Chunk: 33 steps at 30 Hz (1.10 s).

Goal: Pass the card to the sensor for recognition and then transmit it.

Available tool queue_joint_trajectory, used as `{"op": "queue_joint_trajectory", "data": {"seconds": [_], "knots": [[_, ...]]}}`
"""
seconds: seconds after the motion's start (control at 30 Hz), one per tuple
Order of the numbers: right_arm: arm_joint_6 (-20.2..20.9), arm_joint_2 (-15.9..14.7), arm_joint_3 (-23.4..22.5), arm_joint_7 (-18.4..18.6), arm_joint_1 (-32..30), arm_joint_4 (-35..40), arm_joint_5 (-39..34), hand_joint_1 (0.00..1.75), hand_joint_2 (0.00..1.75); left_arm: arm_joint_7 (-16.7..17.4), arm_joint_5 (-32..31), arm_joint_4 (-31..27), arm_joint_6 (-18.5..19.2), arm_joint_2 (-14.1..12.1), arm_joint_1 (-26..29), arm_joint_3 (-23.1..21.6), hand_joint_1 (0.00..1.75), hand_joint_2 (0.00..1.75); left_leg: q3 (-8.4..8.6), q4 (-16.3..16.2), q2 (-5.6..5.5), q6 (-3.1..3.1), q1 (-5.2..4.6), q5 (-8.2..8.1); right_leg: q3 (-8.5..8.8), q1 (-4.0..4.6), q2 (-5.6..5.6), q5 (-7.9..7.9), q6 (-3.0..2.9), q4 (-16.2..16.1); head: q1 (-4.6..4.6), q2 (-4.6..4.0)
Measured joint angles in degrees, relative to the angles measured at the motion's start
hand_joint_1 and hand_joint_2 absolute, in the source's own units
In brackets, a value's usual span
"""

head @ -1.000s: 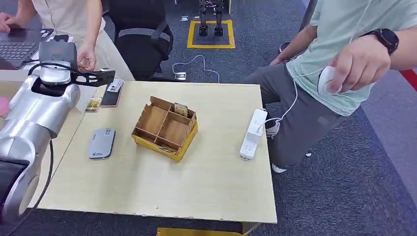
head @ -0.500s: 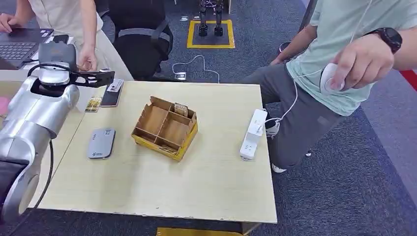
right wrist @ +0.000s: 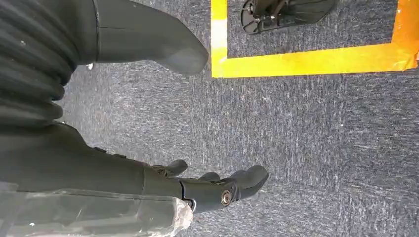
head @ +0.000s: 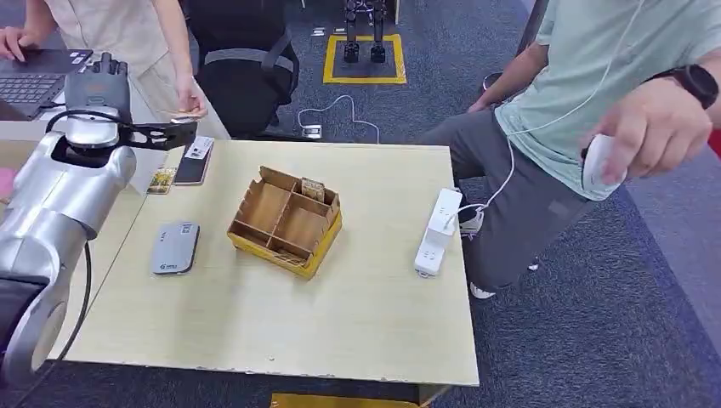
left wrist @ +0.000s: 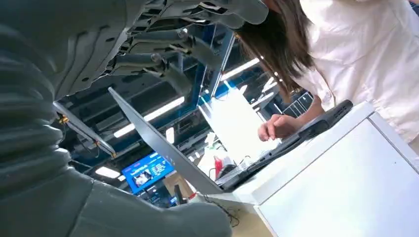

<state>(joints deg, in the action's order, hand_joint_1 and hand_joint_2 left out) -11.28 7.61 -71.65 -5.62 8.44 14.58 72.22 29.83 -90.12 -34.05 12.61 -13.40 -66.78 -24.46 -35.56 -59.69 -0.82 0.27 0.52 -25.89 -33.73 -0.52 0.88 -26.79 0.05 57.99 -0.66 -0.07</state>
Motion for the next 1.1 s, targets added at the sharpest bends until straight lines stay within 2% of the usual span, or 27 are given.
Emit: {"op": "queue_joint_trajectory", "data": {"seconds": [0.23, 0.4, 0.5, 0.67, 0.87, 1.1], "knots": [[0.0, 0.0, 0.0, 0.0, -0.1, 0.0, 0.5, 0.0, 1.75, 1.7, 0.0, 0.0, -0.5, -2.2, 0.0, 1.0, 0.0, 1.75, -0.01, 0.0, 0.03, 0.0, 0.01, 0.0, 0.0, 0.0, 0.05, 0.0, 0.0, 0.0, 0.0, 0.0], [0.0, 0.0, -0.4, -0.1, -0.3, 0.0, 1.0, 0.0, 1.75, 3.1, 0.0, 1.1, -1.8, -6.9, 0.8, 2.9, 0.0, 1.75, 0.02, 0.1, 0.09, -0.01, 0.03, 0.0, -0.04, 0.02, 0.09, -0.01, -0.02, 0.0, -0.02, 0.0], [-0.1, 0.0, -0.5, 0.0, -0.5, 0.0, 1.2, 0.0, 1.75, 3.1, 0.0, 1.9, -3.1, -8.8, 1.7, 3.6, 0.0, 1.75, -0.09, 0.1, -0.07, -0.01, 0.06, 0.0, -0.01, 0.05, -0.07, -0.04, -0.03, 0.0, 0.02, 0.0], [-0.2, 0.0, -0.9, 0.8, -0.8, 0.0, 1.8, 0.0, 1.75, 3.8, 0.0, 4.0, -5.5, -12.9, 5.4, 6.6, 0.0, 1.75, 0.02, 0.1, 0.15, -0.07, 0.06, -0.04, -0.08, 0.04, 0.18, -0.07, -0.1, 0.0, -0.11, 0.0], [-0.3, 0.0, -1.3, 0.5, -0.5, 0.0, 2.0, 0.0, 1.75, 2.9, 0.0, 4.6, -6.9, -13.9, 8.5, 10.0, 0.0, 1.75, -0.01, 0.1, 0.01, -0.07, 0.05, -0.04, -0.03, 0.04, 0.02, -0.07, -0.1, 0.0, -0.04, 0.0], [-0.3, 0.0, -1.4, 0.0, -0.4, 0.0, 1.9, 0.0, 1.75, 2.9, 0.0, 4.6, -6.2, -13.6, 8.7, 10.1, 0.0, 1.75, 0.0, 0.1, 0.02, -0.07, 0.05, -0.04, -0.03, 0.03, 0.02, -0.07, -0.1, 0.0, -0.04, 0.0]]}}
